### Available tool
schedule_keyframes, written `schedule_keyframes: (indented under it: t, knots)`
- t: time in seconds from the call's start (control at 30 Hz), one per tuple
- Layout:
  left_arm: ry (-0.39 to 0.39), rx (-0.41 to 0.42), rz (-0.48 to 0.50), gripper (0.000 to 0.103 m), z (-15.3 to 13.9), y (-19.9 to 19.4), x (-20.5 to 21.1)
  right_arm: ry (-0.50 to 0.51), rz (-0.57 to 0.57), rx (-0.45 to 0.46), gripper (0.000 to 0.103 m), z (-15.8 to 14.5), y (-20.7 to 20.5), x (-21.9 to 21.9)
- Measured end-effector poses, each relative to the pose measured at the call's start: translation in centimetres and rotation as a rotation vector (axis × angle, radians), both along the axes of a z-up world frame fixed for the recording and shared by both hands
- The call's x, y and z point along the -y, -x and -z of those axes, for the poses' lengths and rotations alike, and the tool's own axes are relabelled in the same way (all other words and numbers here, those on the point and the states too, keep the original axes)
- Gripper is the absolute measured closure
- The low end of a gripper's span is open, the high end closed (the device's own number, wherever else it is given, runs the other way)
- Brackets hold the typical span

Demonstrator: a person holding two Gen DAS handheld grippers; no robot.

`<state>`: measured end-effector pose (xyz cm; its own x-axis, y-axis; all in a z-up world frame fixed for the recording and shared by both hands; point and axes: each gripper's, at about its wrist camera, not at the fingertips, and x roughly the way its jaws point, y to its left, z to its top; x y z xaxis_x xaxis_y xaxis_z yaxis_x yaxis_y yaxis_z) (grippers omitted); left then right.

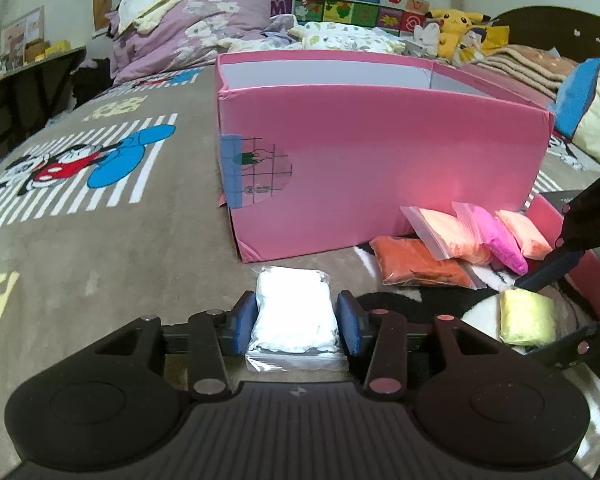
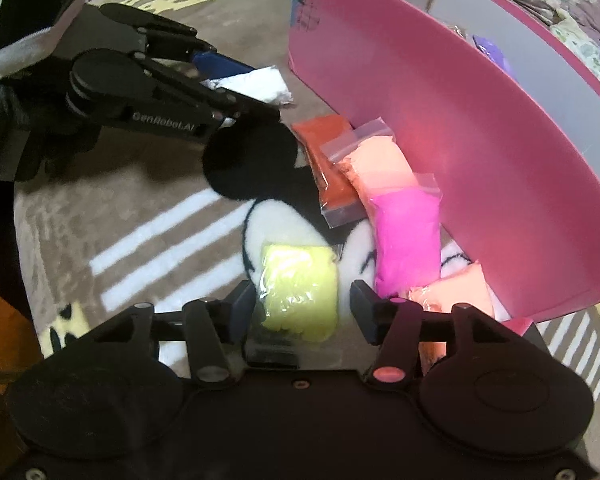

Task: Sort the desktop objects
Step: 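Grasp the white packet with the left tool while the right tool grasps the yellow packet, then carry the white packet with the left tool over the pink box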

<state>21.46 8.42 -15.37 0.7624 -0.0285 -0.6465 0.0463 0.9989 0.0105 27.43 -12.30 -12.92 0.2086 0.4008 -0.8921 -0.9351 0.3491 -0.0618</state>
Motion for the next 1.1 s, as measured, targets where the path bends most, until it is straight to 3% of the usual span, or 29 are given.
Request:
schedule_keyframes:
  t: [0.33,0.63,1.1]
  knots:
    - [0.000,-0.004,-0.037,0.064,-0.6,0.9,0.6,-0.015,-0.030,0.010,0.064,-1.1,0.7,0.4]
    - [0.024,0.028,-0.057,0.064,-3.0,3.3,1.1,-0.016,-0.066,-0.016,0.065,-1.8,1.4,2.0]
    - [0.048,0.114,-0.067,0.064,-7.8,5.3,1.9,0.035,-0.083,0.005,0.065,-1.0,2.1,0.6]
